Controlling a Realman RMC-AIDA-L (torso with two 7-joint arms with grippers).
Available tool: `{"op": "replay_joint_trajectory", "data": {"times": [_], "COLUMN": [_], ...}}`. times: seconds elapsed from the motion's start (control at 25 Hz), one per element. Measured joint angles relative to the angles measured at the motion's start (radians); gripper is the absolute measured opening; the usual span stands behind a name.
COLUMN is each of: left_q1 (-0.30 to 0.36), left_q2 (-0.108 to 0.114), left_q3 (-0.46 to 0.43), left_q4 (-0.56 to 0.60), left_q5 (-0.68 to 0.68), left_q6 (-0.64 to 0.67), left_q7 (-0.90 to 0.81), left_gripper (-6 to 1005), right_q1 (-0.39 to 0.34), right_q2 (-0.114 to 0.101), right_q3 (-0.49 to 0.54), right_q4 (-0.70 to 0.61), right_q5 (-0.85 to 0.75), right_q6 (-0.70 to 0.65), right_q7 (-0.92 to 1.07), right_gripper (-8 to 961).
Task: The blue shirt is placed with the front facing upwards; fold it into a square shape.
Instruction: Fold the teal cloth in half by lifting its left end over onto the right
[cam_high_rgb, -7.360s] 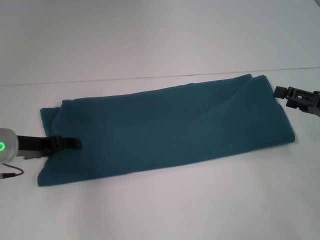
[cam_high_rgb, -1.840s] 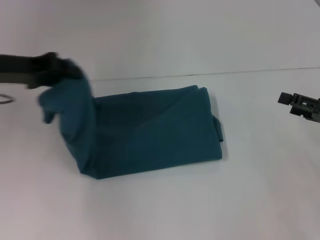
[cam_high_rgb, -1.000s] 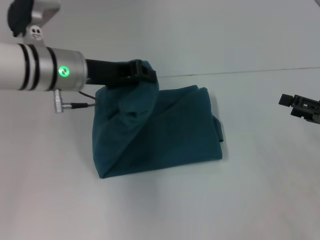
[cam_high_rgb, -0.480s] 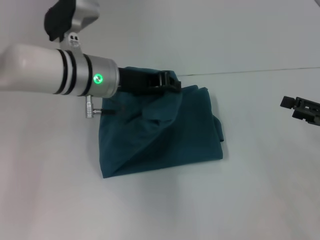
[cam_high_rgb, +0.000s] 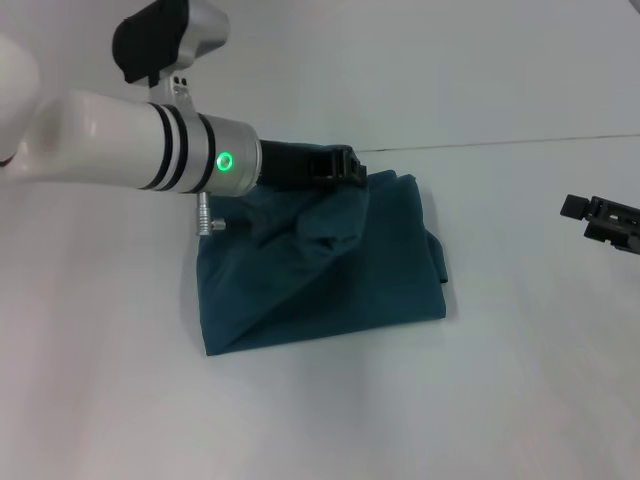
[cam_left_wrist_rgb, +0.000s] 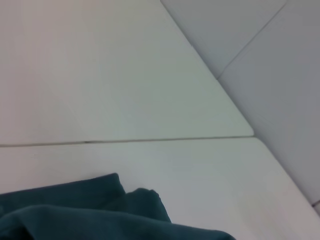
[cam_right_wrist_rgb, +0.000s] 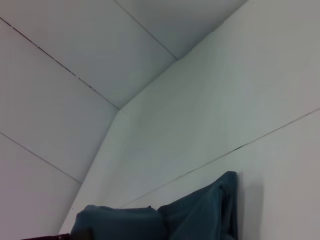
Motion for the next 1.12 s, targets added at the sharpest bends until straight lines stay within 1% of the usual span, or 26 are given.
{"op": "replay_joint_trajectory", "data": {"times": [0.12, 0.16, 0.32, 0.48, 0.56, 0.84, 1.12], "left_q1": [-0.017, -0.028, -0.044, -0.066, -0.078, -0.106, -0.124], "left_q2": [0.009, 0.015, 0.017, 0.013, 0.011, 0.001, 0.0], "left_q3": [0.029, 0.05, 0.071, 0.111, 0.118, 0.115, 0.111], "left_q4": [-0.014, -0.014, 0.003, 0.035, 0.04, 0.039, 0.026], "left_q5": [0.016, 0.05, 0.101, 0.171, 0.19, 0.179, 0.163], "left_q6": [-0.001, -0.002, 0.002, 0.009, 0.011, 0.016, 0.013], "left_q7": [-0.014, -0.038, -0.056, -0.062, -0.062, -0.054, -0.06], "left_gripper": [87, 87, 88, 88, 88, 87, 91], "right_q1": [0.0, 0.0, 0.001, 0.001, 0.002, 0.002, 0.002], "right_q2": [-0.002, -0.002, -0.002, -0.002, -0.002, -0.002, -0.002], "right_q3": [0.0, 0.0, 0.0, 0.0, 0.0, -0.002, -0.002], "right_q4": [0.003, 0.003, 0.003, 0.003, 0.003, 0.003, 0.005], "right_q5": [0.0, 0.0, 0.0, 0.0, 0.0, 0.0, -0.001], "right_q6": [0.002, 0.005, 0.007, 0.008, 0.009, 0.02, 0.025], "right_q7": [0.0, 0.0, 0.0, 0.0, 0.001, 0.004, 0.003], "right_gripper": [928, 928, 928, 928, 928, 928, 928]}}
